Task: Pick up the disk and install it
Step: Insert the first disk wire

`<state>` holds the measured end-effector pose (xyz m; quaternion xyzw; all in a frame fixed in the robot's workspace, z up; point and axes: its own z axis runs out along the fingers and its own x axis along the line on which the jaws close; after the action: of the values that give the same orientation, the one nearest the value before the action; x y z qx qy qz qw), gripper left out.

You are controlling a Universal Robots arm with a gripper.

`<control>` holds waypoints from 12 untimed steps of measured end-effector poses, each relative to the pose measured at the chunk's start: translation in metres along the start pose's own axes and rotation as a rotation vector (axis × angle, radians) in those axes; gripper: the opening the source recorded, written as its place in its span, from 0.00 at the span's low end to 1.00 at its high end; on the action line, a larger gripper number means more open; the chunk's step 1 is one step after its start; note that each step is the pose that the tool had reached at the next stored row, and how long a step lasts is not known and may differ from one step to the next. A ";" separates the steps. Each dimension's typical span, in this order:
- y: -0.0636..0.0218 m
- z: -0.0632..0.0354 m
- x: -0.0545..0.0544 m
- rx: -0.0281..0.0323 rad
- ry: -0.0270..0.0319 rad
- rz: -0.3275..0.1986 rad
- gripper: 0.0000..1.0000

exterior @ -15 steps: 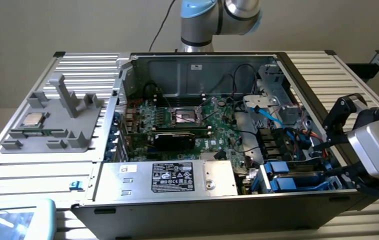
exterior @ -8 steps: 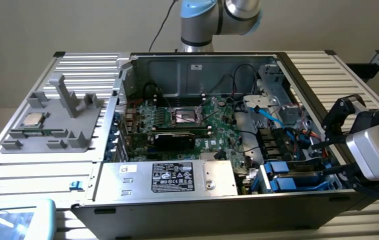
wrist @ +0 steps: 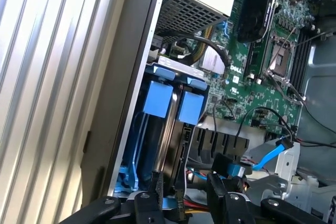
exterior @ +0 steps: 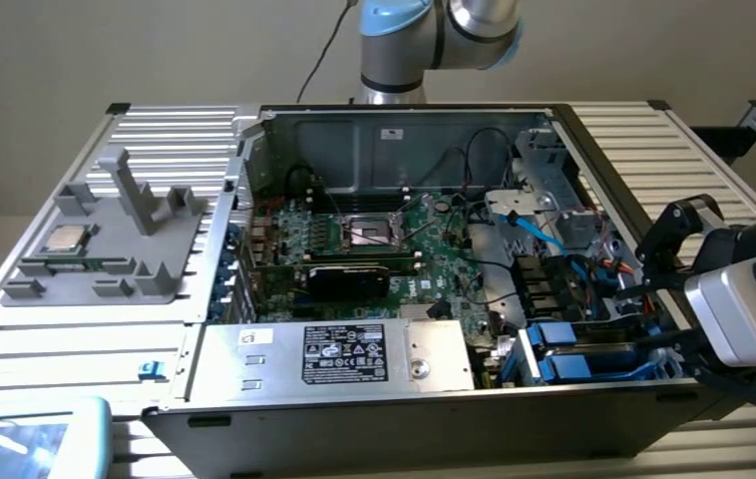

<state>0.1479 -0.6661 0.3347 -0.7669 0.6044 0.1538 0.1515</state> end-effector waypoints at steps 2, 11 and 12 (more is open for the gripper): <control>-0.0001 0.0005 0.000 -0.0014 -0.0076 0.000 0.46; -0.0020 0.0033 0.002 -0.0120 -0.0119 -0.007 0.46; -0.0019 0.0035 0.002 -0.0132 -0.0119 -0.008 0.46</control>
<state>0.1501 -0.6664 0.3307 -0.7693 0.5994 0.1618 0.1506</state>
